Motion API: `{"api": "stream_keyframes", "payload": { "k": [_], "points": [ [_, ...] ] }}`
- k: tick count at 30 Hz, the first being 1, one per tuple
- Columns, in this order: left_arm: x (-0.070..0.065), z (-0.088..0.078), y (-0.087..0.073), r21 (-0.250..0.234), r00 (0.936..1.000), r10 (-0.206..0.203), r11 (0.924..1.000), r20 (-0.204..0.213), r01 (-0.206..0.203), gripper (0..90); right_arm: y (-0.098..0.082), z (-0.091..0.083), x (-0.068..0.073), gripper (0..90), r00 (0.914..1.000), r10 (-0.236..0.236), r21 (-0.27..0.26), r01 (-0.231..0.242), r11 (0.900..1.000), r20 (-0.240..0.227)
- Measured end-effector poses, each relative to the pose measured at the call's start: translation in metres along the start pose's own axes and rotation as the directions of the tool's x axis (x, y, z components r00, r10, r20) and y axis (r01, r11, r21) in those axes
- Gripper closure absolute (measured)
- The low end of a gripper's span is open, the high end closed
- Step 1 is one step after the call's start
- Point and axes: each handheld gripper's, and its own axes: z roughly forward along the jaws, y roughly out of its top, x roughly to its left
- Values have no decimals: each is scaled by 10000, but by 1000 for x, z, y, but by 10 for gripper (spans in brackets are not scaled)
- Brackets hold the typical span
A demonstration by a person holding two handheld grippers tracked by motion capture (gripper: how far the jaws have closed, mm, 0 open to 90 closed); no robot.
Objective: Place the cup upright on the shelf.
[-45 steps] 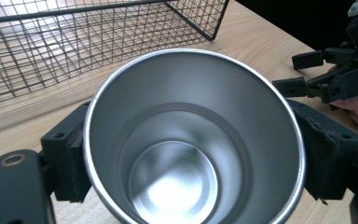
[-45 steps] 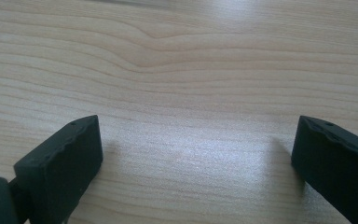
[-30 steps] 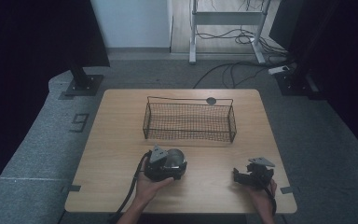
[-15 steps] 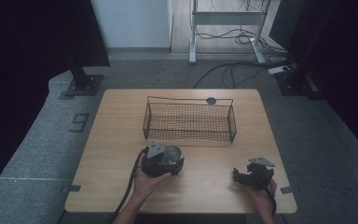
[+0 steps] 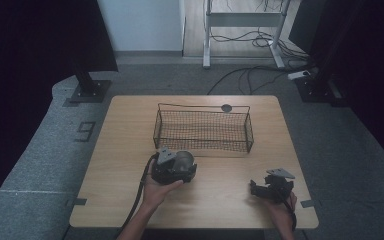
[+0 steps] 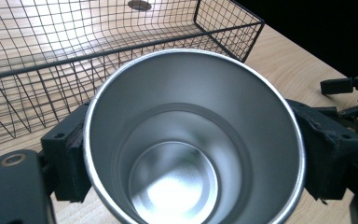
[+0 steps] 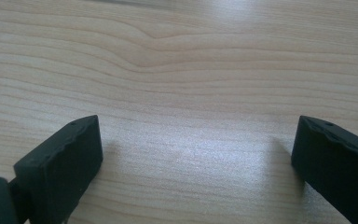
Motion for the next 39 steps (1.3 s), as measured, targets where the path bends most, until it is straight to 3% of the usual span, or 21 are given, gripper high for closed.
{"api": "stream_keyframes", "payload": {
  "k": [19,39],
  "points": [
    [9,7,16,30,9998,-200,9998,30,200,144,0,0,0,18,10000,-1,-1,1,10000,1],
    [13,6,36,-96,9999,-144,9998,21,145,145,0,0,0,21,10000,88,4,-88,10000,25]
  ]
}}
